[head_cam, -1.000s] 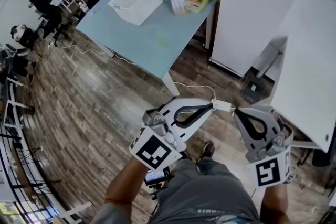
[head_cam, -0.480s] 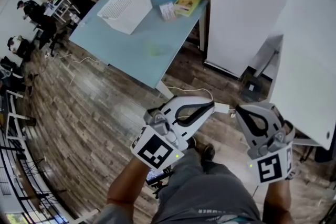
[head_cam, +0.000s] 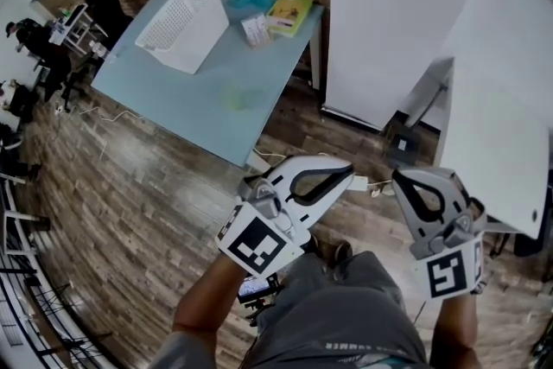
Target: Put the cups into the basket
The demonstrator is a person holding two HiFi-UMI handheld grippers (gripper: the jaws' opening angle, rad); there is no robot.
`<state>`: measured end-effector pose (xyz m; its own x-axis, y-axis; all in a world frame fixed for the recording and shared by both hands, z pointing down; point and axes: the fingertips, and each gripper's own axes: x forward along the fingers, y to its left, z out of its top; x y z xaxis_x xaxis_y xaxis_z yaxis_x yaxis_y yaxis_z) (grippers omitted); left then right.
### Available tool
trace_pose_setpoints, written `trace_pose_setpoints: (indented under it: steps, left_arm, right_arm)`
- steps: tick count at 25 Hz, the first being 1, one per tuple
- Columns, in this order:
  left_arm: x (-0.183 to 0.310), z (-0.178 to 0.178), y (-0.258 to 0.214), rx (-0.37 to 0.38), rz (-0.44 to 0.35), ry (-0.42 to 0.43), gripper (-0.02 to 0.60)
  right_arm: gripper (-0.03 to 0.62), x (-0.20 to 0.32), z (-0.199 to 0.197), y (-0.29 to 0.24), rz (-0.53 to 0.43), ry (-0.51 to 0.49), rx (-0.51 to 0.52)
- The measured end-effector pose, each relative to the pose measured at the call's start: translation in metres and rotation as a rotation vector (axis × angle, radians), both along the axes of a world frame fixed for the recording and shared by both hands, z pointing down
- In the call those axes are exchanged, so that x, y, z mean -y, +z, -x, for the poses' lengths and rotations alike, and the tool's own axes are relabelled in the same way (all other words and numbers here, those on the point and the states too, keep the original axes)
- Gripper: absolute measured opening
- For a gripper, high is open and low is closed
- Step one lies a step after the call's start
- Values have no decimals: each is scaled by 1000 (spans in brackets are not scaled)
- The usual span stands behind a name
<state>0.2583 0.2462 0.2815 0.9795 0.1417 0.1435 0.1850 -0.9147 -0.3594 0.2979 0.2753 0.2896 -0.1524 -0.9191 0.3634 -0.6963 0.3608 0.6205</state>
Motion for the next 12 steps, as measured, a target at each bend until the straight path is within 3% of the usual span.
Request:
trace_pose_setpoints:
  steps: [6,12]
  left_arm:
    - [12,-21,-9,-5,-2,-20,2]
    - [31,-55,-21,-8,-24,-130,2]
  right_arm:
    - [14,12,-23,-7,-4,-19,-9]
    - [14,26,-64,-10,-12,-104,-3]
